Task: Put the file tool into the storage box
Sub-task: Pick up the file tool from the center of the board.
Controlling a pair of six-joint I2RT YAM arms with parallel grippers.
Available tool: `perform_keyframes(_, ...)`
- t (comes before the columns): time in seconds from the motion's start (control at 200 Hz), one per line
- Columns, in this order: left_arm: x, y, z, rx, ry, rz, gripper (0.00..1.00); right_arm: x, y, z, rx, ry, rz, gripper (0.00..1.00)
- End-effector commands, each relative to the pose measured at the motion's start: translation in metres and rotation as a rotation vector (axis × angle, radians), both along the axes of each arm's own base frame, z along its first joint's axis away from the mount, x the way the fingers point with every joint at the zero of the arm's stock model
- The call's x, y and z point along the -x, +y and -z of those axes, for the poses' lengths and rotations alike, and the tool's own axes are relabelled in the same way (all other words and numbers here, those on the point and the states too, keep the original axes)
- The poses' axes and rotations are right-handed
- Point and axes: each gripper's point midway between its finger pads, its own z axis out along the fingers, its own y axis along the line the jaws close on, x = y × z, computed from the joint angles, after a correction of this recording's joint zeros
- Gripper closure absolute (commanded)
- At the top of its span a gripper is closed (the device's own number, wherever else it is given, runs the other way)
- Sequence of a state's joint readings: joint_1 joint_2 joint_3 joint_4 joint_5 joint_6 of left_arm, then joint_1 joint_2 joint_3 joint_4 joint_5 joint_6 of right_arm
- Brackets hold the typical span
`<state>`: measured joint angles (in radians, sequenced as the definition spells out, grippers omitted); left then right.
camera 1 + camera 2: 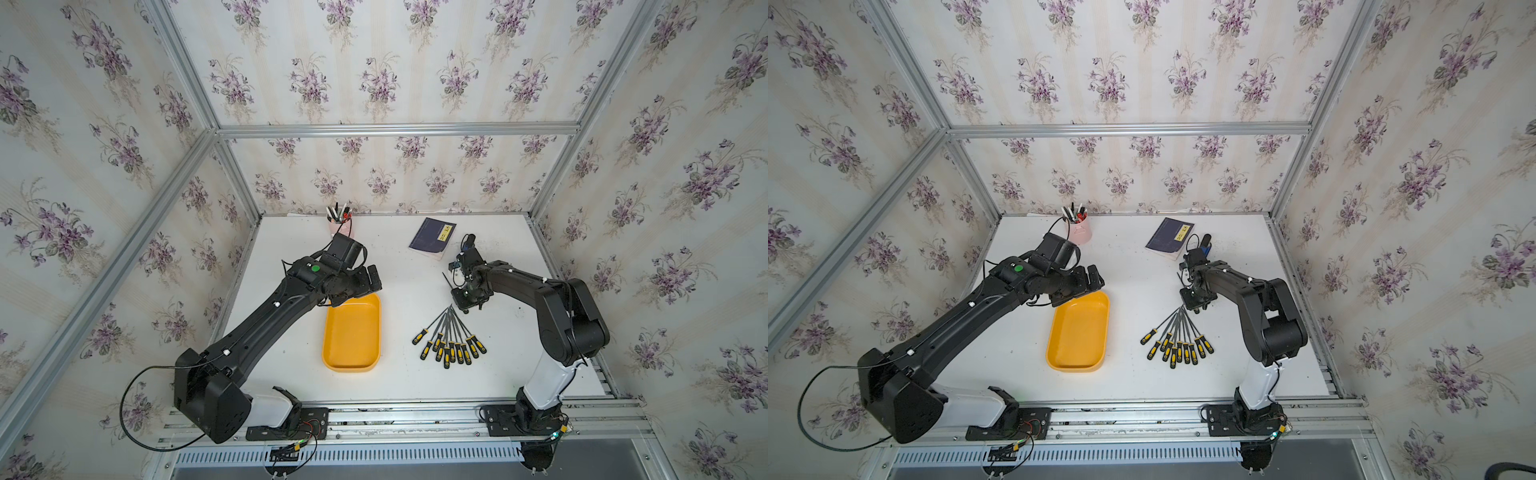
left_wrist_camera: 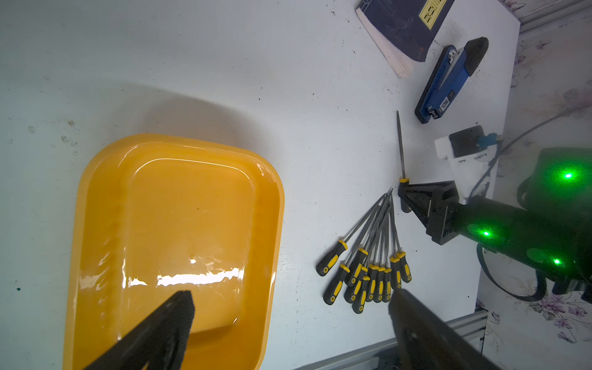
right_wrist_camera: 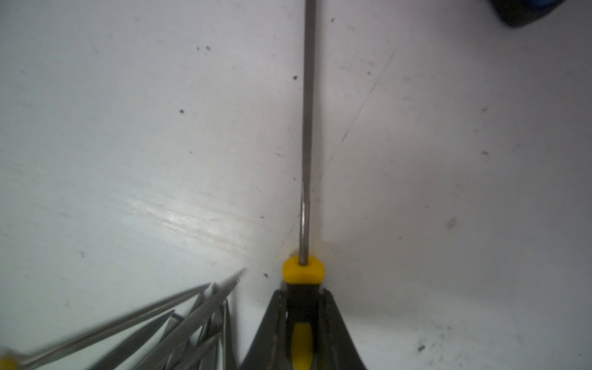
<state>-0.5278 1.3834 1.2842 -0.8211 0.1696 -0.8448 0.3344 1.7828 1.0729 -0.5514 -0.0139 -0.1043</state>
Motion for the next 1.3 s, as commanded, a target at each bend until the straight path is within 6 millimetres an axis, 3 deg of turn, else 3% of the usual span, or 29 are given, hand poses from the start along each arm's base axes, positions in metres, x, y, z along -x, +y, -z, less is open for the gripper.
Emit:
perform_keyframes(0.0, -0.01, -0.014, -0.016, 0.063, -0.047, 0.036, 0.0, -0.006, -0.004, -0.019, 0.016, -0.038, 0.028, 0.9)
perform_keyframes(0.205, -0.024, -0.05, -0.051, 0.262, -0.112, 0.082, 0.0, -0.016, 0.006, -0.084, -0.073, -0.163, 0.097, 0.94)
perform_keyframes(0.235, -0.028, -0.059, -0.046, 0.284, -0.086, 0.09, 0.0, -0.016, 0.01, -0.096, -0.102, -0.185, 0.103, 0.94)
perform_keyframes(0.33, -0.034, -0.077, -0.056, 0.343, -0.087, 0.099, 0.0, -0.004, 0.031, -0.124, -0.19, -0.238, 0.09, 0.93)
perform_keyframes(0.425, -0.038, -0.094, -0.064, 0.379, -0.084, 0.102, 0.0, 0.011, 0.045, -0.139, -0.25, -0.258, 0.086, 0.93)
perform_keyframes(0.664, -0.043, -0.136, -0.071, 0.418, -0.075, 0.124, 0.05, 0.042, 0.074, -0.154, -0.371, -0.262, 0.079, 0.93)
perform_keyframes(0.689, -0.043, -0.139, -0.071, 0.412, -0.076, 0.13, 0.05, 0.051, 0.087, -0.155, -0.386, -0.255, 0.038, 0.93)
perform_keyframes(0.864, -0.045, -0.157, -0.057, 0.389, -0.058, 0.135, 0.11, 0.058, 0.1, -0.151, -0.388, -0.228, 0.009, 0.93)
perform_keyframes(1.039, -0.054, -0.151, -0.027, 0.279, -0.013, 0.095, 0.25, 0.057, 0.104, -0.157, -0.404, -0.23, -0.001, 0.93)
perform_keyframes(1.294, -0.065, -0.156, -0.015, 0.254, -0.001, 0.073, 0.37, 0.063, 0.109, -0.153, -0.408, -0.206, -0.024, 0.93)
